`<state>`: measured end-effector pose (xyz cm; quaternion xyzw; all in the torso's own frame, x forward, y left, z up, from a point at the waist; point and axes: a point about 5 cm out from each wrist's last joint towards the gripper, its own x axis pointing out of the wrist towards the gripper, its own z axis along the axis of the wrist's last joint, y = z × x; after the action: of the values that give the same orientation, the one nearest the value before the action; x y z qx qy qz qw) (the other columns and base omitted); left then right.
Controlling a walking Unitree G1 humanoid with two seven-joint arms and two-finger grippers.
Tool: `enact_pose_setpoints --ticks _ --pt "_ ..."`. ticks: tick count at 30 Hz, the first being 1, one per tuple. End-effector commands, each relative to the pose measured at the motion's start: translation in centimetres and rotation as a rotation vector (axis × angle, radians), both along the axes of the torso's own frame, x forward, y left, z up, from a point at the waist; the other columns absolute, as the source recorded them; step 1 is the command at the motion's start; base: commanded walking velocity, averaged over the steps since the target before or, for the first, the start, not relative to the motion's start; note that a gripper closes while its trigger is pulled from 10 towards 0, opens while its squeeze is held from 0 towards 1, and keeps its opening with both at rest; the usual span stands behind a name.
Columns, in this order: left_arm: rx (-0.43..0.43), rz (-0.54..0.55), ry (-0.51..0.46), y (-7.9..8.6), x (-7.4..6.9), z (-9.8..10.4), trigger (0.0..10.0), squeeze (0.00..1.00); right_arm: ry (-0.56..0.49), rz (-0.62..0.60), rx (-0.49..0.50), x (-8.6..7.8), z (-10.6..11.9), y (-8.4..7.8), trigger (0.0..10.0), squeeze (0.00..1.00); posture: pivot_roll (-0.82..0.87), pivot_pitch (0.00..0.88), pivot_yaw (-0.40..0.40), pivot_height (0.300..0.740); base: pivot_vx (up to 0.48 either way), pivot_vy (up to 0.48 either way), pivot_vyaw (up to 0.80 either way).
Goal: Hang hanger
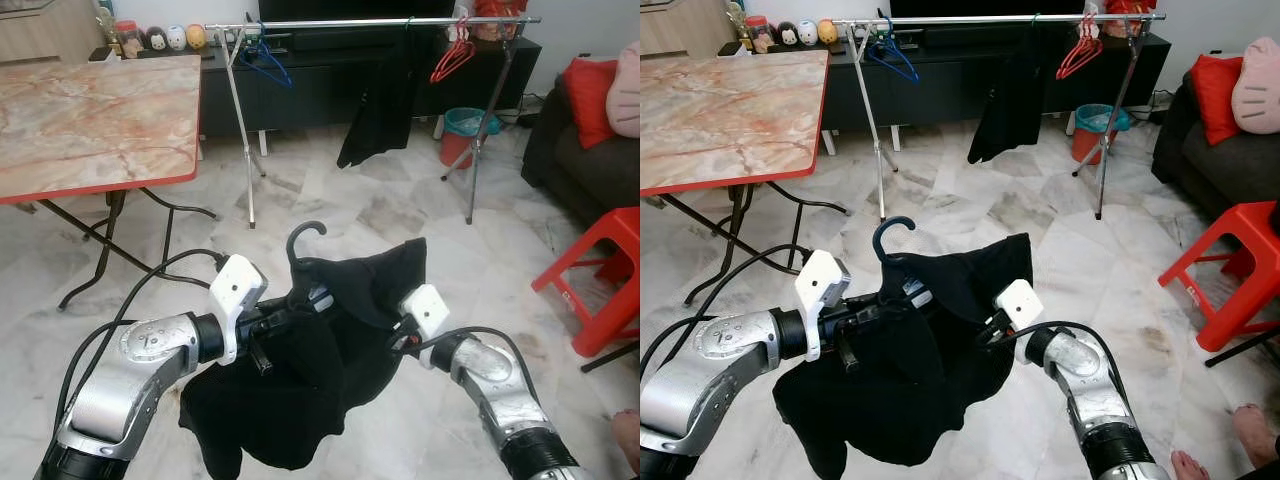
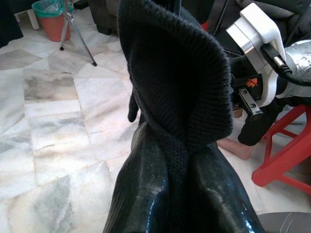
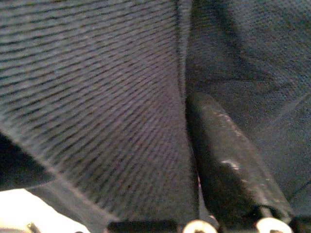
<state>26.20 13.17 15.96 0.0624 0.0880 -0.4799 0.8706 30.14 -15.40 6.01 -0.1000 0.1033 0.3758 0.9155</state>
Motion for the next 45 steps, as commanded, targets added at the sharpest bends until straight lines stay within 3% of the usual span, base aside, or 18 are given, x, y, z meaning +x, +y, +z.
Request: enact_pose_setpoints --ticks 1,4,8,10,19,25,30,34,45 --pt "0.003 -0.033 -0.044 -0.3 -0.2 0.8 10.0 0.0 -0.001 -0.002 -0.016 0.0 -0.1 -0.2 0.0 0.0 0.01 0.0 0.017 0.74 0.0 0.0 0.0" --pt "0.029 -0.033 -0.039 0.1 -0.2 0.6 10.0 0.0 -0.001 -0.006 -0.029 0.1 -0.1 -0.3 0.0 0.0 0.01 0.0 0.018 0.74 0.0 0.0 0.0" --pt "0.177 -0.07 -0.037 1.1 -0.6 -0.7 10.0 0.0 0.0 0.002 -0.055 0.1 -0.2 -0.3 0.0 0.0 0.01 0.0 0.017 0.74 0.0 0.0 0.0" --pt "0.196 -0.079 -0.034 1.3 -0.7 -0.9 10.0 0.0 0.001 0.004 -0.056 0.1 -0.2 -0.3 0.0 0.0 0.01 0.0 0.017 0.74 0.0 0.0 0.0" --pt "0.541 -0.059 -0.058 4.8 -0.5 -3.5 10.0 0.0 0.01 0.022 -0.107 0.1 -0.4 -0.5 0.0 0.0 0.02 0.0 0.008 0.74 0.0 0.0 0.0" --pt "0.616 -0.117 -0.065 6.6 -1.1 -3.2 10.0 0.0 0.028 0.035 -0.135 0.0 -0.6 -1.1 0.0 0.0 0.03 0.0 -0.002 0.74 0.0 0.0 0.0" --pt "0.588 -0.146 -0.07 8.9 -1.0 -1.2 10.0 0.0 0.055 0.054 -0.171 -0.1 -0.8 -1.8 0.0 0.0 0.04 0.0 -0.009 0.74 0.0 0.0 0.0" --pt "0.434 -0.171 -0.074 9.8 -1.1 1.2 10.0 0.0 0.071 0.067 -0.186 -0.2 -1.0 -1.9 0.0 0.0 0.05 0.0 -0.011 0.74 0.0 0.0 0.0" --pt "0.373 -0.349 0.001 11.1 -3.0 1.3 10.0 0.0 0.084 0.055 -0.179 0.0 -1.0 -2.3 0.0 0.0 0.05 0.0 -0.02 0.74 0.0 0.0 0.0"
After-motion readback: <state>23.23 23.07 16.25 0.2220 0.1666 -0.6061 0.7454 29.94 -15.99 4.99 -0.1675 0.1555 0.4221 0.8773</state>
